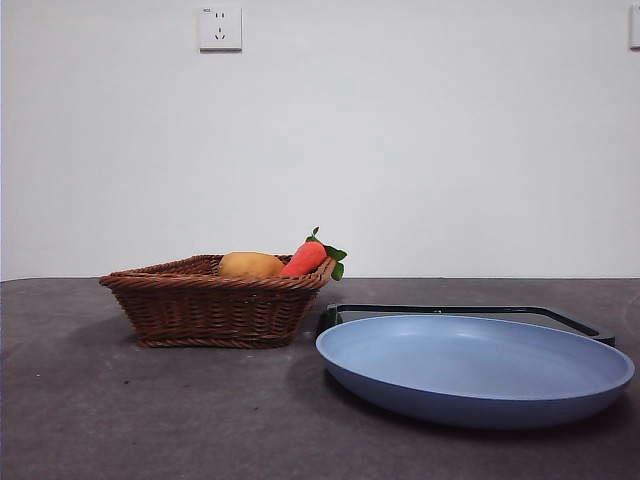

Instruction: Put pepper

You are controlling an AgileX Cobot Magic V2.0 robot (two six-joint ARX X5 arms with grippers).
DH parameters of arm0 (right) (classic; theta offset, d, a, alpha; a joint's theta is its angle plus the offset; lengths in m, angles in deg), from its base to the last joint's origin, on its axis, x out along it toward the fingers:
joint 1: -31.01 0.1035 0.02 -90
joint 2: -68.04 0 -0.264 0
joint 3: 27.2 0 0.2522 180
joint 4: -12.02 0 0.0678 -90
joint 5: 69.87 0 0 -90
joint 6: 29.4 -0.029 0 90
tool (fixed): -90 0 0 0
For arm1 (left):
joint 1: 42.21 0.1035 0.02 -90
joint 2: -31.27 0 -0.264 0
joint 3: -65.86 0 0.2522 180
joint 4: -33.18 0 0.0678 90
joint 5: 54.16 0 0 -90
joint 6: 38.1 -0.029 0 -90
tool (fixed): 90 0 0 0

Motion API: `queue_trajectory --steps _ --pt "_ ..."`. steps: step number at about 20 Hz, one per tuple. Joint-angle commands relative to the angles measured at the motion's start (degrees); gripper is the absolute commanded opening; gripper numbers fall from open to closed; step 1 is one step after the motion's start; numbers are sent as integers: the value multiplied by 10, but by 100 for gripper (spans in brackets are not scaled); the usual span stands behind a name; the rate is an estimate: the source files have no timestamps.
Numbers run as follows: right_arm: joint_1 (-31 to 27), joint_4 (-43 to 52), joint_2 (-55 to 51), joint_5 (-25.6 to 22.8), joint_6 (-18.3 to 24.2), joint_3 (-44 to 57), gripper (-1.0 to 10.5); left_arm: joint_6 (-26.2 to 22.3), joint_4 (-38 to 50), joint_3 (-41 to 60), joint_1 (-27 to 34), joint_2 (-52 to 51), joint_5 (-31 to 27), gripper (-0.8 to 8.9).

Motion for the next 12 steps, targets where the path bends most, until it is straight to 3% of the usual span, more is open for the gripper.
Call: queue_trajectory --steps 1,9,12 --pt "1 28 3 -1 -92 -15 5 41 5 -30 2 3 20 6" --pt "1 14 88 3 -101 -111 5 36 -90 -155 2 79 42 6" --pt "1 -29 141 32 -84 -172 5 24 -127 -206 2 126 76 6"
